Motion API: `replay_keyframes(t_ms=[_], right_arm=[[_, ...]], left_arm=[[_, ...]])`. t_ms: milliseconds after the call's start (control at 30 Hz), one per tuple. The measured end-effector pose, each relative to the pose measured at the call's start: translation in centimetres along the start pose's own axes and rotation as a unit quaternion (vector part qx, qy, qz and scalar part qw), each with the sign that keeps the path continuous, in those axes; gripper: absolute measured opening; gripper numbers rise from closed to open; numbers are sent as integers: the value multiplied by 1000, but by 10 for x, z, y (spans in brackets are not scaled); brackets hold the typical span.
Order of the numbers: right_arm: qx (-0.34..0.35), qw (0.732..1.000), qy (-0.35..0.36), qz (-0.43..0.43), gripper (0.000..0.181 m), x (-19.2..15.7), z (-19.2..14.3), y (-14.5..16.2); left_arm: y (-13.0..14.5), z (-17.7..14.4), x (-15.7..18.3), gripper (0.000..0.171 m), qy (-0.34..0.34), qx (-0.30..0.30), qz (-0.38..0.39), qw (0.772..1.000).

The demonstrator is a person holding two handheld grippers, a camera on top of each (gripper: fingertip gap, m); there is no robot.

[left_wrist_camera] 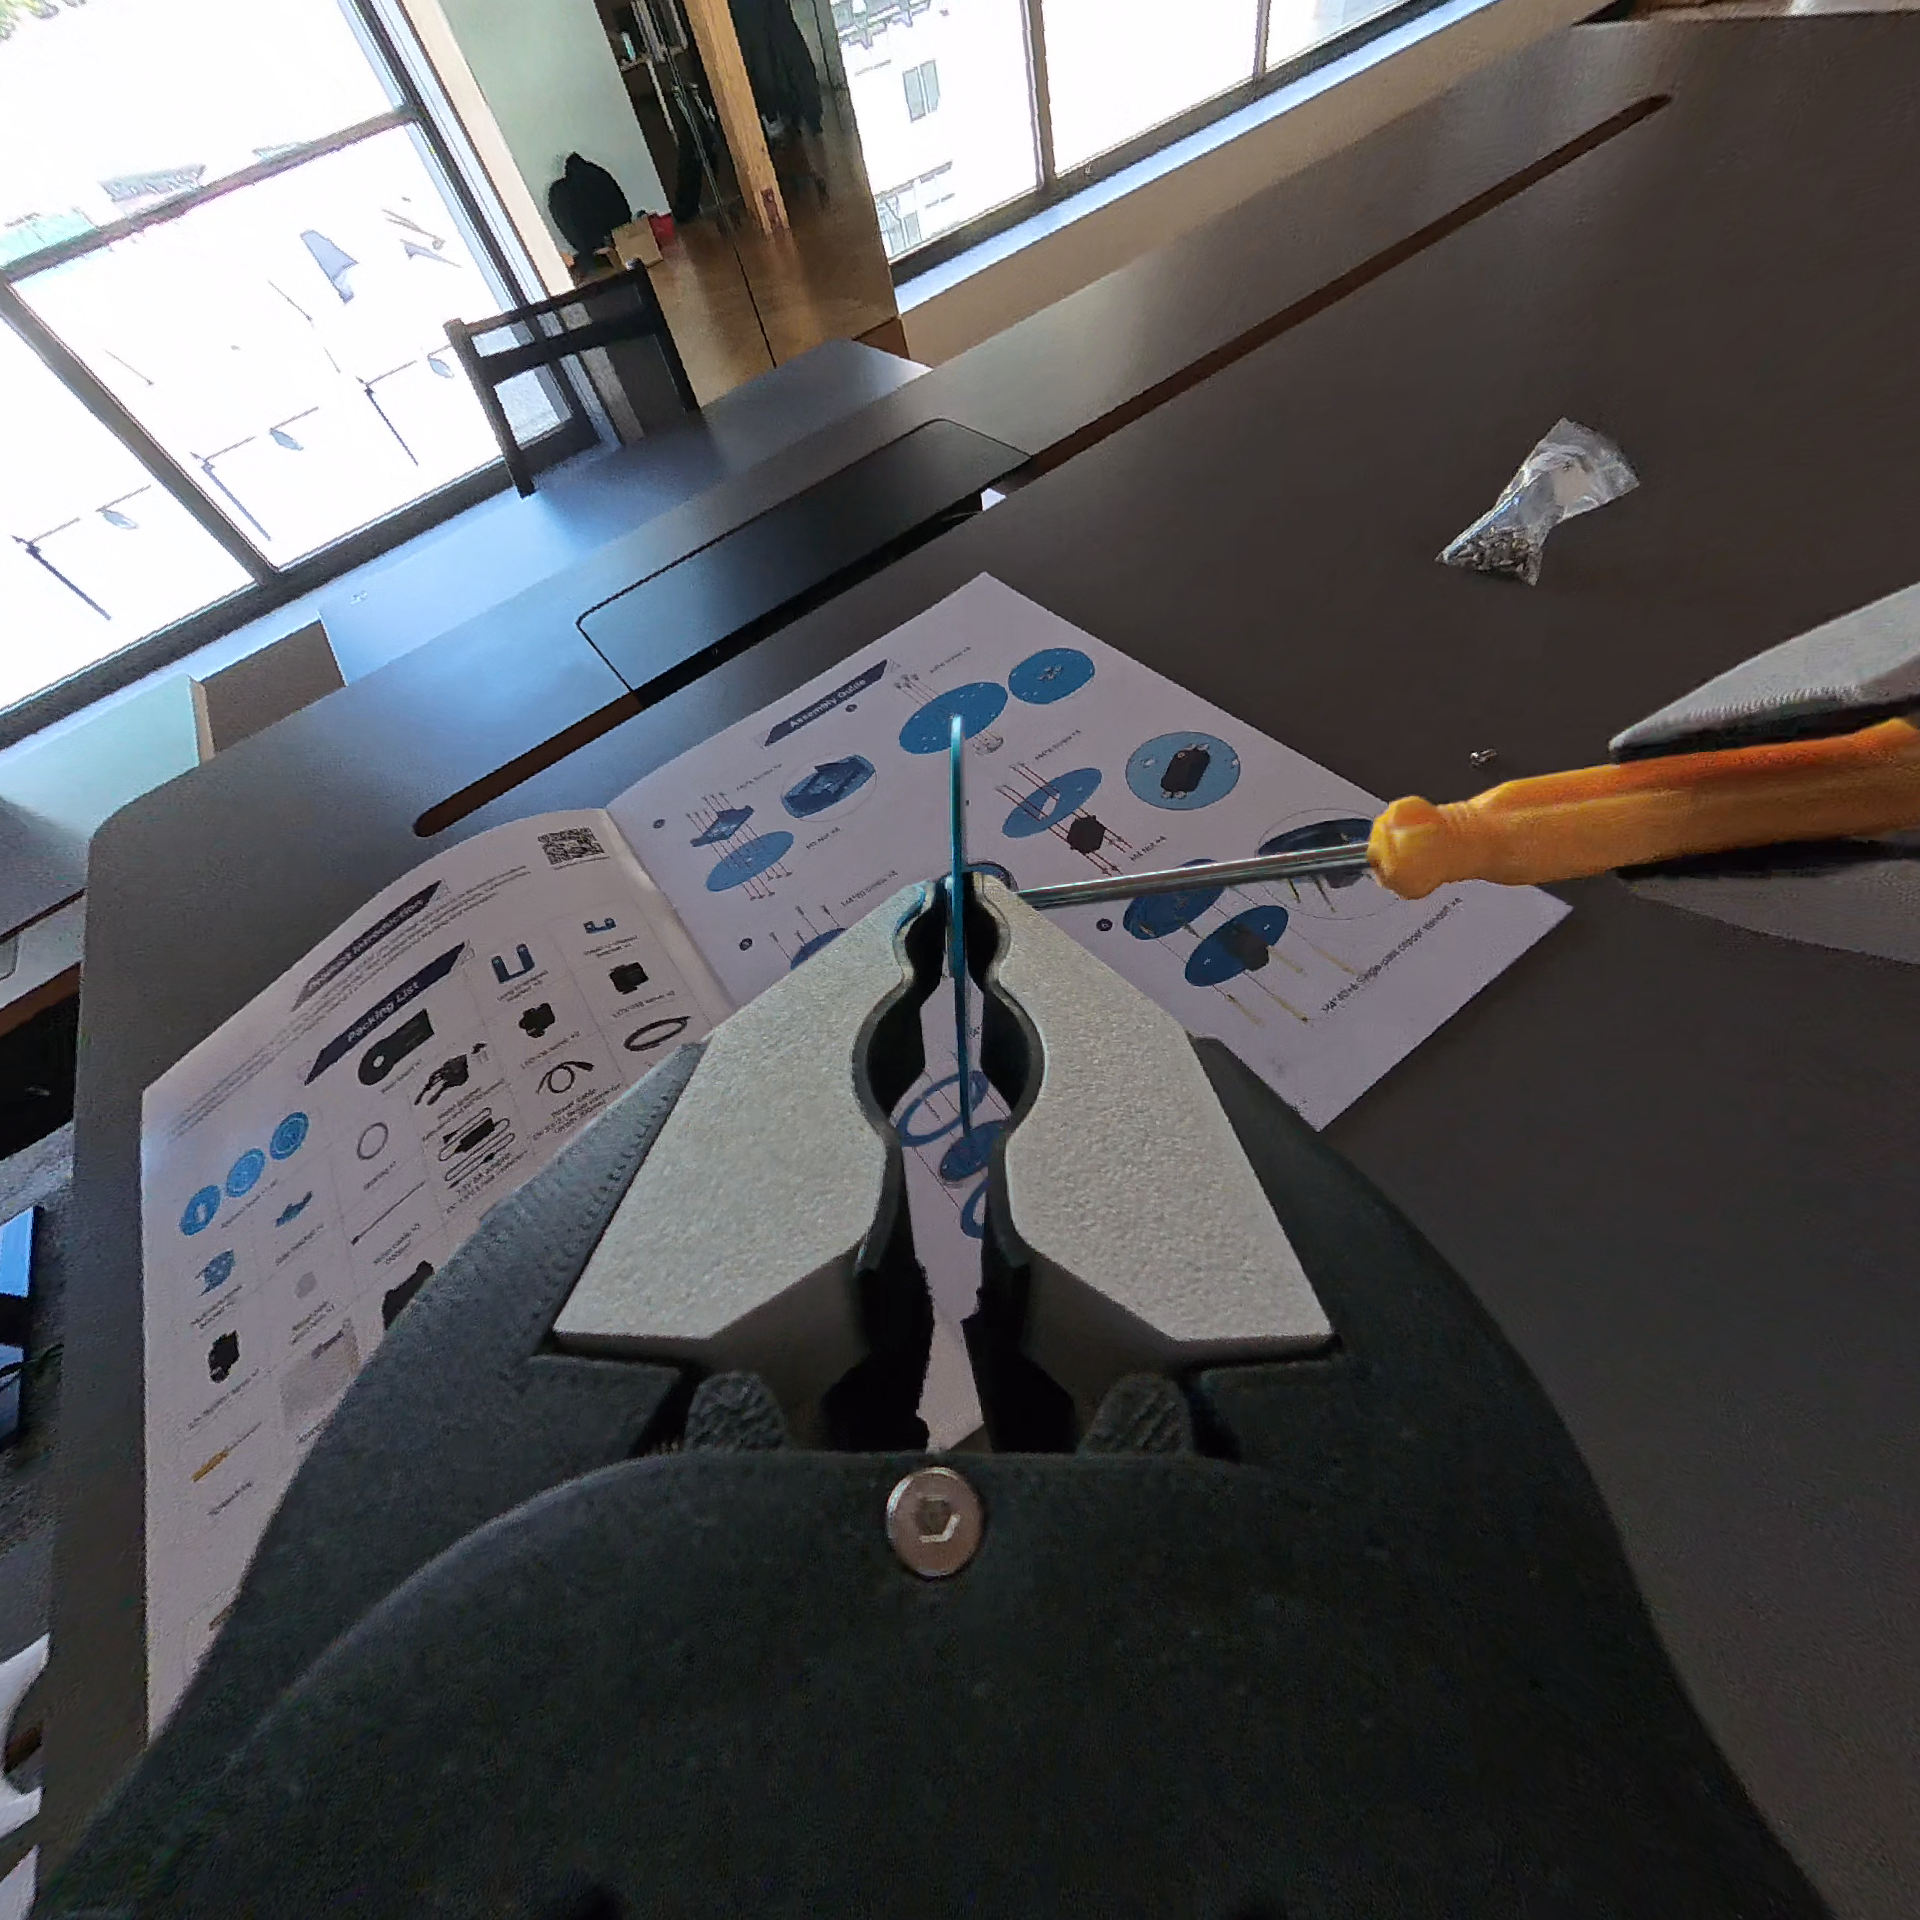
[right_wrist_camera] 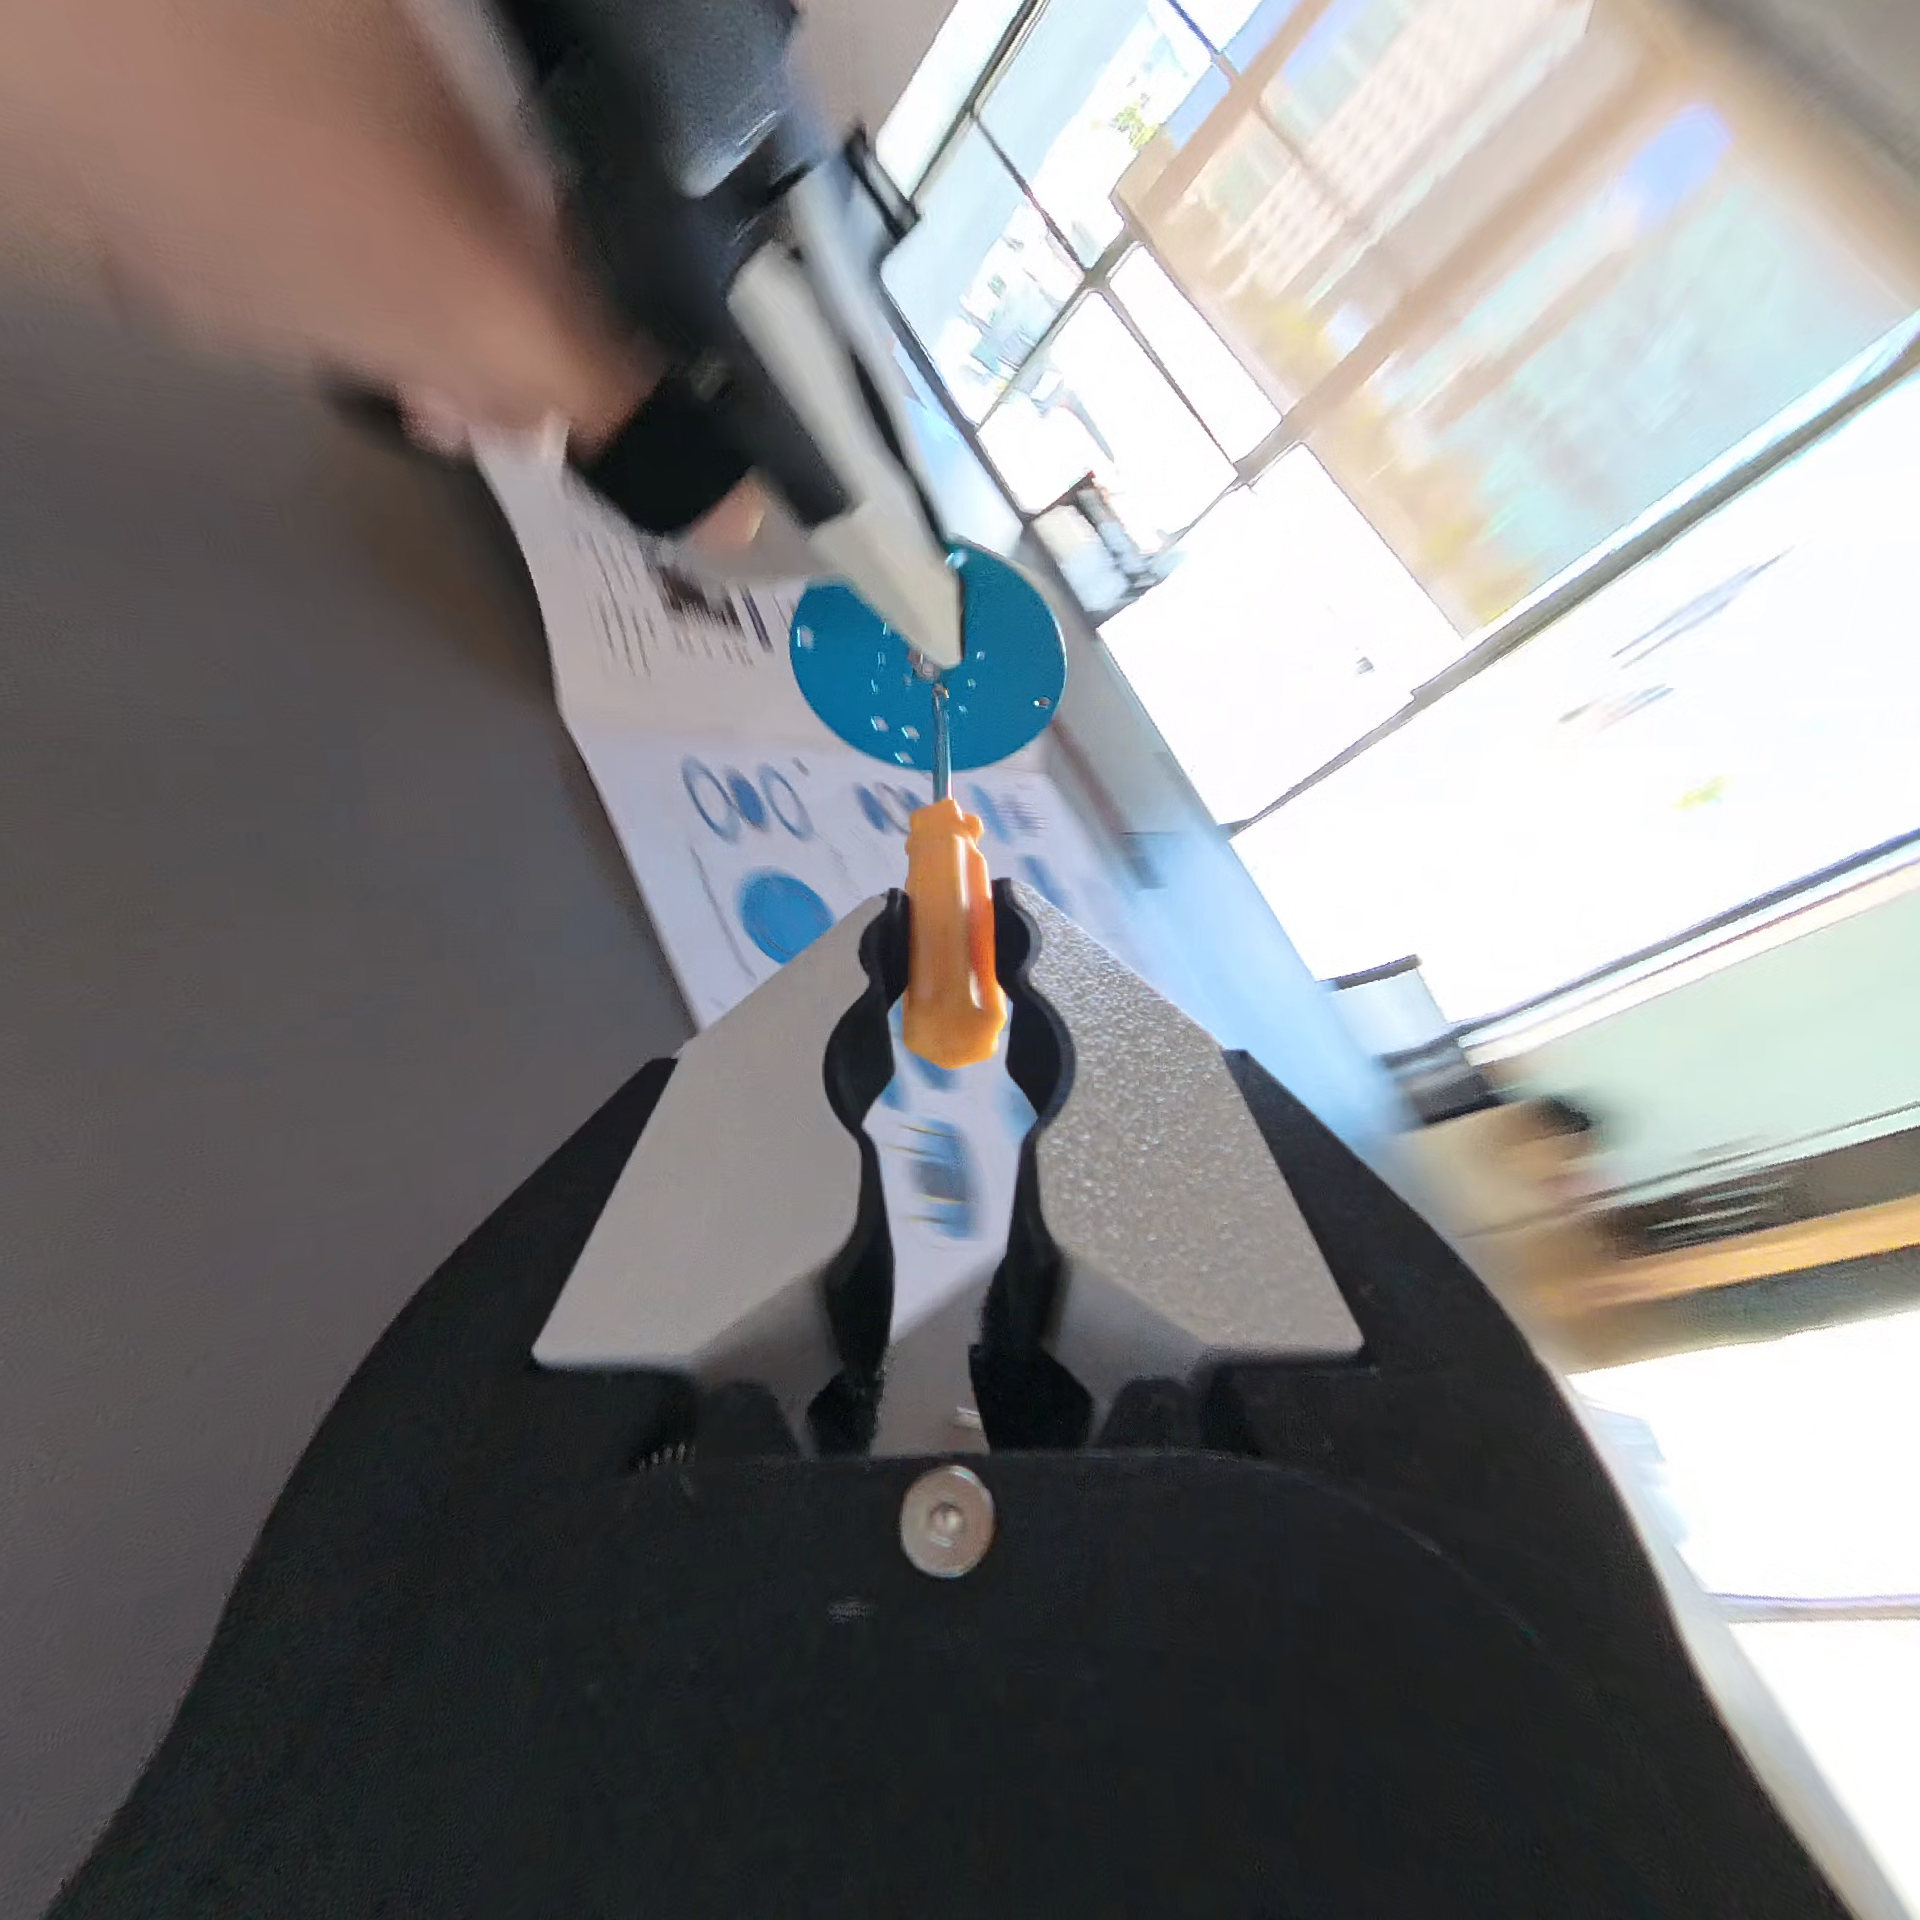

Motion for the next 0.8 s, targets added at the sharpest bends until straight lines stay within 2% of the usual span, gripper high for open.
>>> replay_keyframes(t_ms=[100,200,267,367,433,567,633,700,800], right_arm=[[29,992,-24,124,13,13,-1,5],[60,961,-49,266,14,23,0,14],[91,917,-82,381,14,30,2,21],[150,809,-141,550,14,38,3,37],[175,755,-163,611,14,38,4,46],[178,736,-174,629,15,37,5,50],[185,708,-186,656,15,36,6,52],[194,658,-205,698,14,34,7,58],[203,567,-234,764,14,28,10,68]], left_arm=[[-1,0,1,2,-10,25,-17,1000],[-3,-1,-1,2,-23,52,-31,998],[-6,-3,-1,2,-35,71,-31,996],[-11,-8,1,2,-47,96,-29,994],[-12,-9,4,2,-50,103,-26,993],[-11,-7,5,1,-55,102,-16,993],[-13,-8,7,1,-65,112,4,992],[-14,-9,9,1,-69,121,18,990],[-15,-8,13,0,-69,125,32,989]])
Point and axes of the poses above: each gripper's, where its closed fingertips meet, z out along the fingers, y out of its underside, x = y × z across the jaws, the point moved 10 cm from there along -z, back along the fingers, and after that the axes turned 8 degrees about -y, right-handed, at the moved point
